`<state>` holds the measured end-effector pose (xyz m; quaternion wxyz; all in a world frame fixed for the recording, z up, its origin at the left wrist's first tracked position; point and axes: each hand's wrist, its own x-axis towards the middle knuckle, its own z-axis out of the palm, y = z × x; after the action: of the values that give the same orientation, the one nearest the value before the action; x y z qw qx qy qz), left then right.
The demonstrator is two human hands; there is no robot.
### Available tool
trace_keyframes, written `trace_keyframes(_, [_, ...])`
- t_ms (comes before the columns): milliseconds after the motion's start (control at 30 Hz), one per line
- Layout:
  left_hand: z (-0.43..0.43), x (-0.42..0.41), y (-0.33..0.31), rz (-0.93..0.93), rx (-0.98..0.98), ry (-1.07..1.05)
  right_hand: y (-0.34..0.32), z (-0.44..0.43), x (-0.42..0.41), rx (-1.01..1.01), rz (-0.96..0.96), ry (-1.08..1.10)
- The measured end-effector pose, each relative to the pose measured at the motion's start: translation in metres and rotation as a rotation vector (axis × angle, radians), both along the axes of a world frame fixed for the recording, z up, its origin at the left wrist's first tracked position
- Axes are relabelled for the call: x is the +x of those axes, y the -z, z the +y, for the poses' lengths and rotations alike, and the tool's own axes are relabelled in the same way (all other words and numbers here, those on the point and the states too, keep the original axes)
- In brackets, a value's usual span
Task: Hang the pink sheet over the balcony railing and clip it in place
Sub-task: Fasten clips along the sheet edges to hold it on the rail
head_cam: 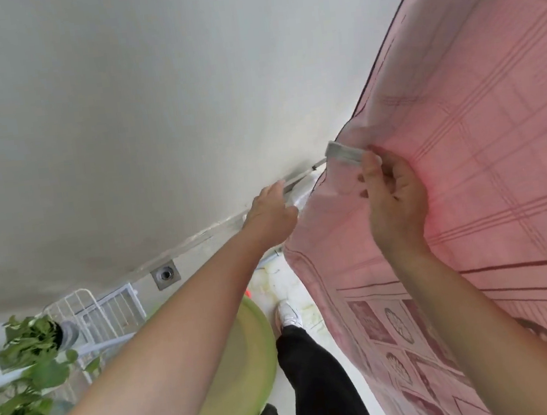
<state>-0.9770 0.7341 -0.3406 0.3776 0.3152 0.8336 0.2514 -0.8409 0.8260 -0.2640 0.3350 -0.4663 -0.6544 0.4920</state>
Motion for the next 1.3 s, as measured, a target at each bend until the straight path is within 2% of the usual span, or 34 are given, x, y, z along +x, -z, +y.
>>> trace_keyframes(233, [0.032, 0.013, -0.008, -0.284, 0.297, -0.128, -0.006, -0.003, 0.019, -0.11, 0.084, 0.095])
trace_keyframes(333, [0.05, -0.009, -0.021, -0.519, 0.389, -0.027, -0.011, -0.003, 0.019, -0.124, 0.11, 0.081])
trace_keyframes(400, [0.059, -0.019, -0.024, -0.542, 0.413, 0.084, -0.012, -0.004, 0.019, -0.125, 0.121, 0.078])
trace_keyframes(500, [0.07, -0.028, -0.027, -0.585, 0.435, 0.12, -0.017, -0.003, 0.018, -0.172, 0.141, 0.095])
trace_keyframes(633, [0.076, -0.039, -0.037, -0.783, 0.47, 0.221, -0.031, 0.001, 0.016, -0.245, 0.194, 0.093])
trace_keyframes(700, [0.075, -0.04, -0.041, -0.754, 0.469, 0.206, -0.04, 0.004, 0.016, -0.267, 0.23, 0.084])
trace_keyframes(900, [0.054, -0.046, -0.05, -0.698, 0.481, -0.038, -0.058, -0.005, 0.013, -0.28, 0.24, 0.031])
trace_keyframes(1033, [0.051, -0.035, -0.061, -0.655, 0.487, -0.039, -0.075, -0.015, 0.005, -0.255, 0.24, -0.01])
trace_keyframes(1200, [0.06, -0.028, -0.11, -0.78, 0.604, 0.005, -0.12, -0.017, -0.002, -0.204, 0.316, -0.063])
trace_keyframes(1300, [0.061, -0.034, -0.136, -0.797, 0.635, 0.035, -0.158, -0.014, -0.007, -0.105, 0.332, -0.067])
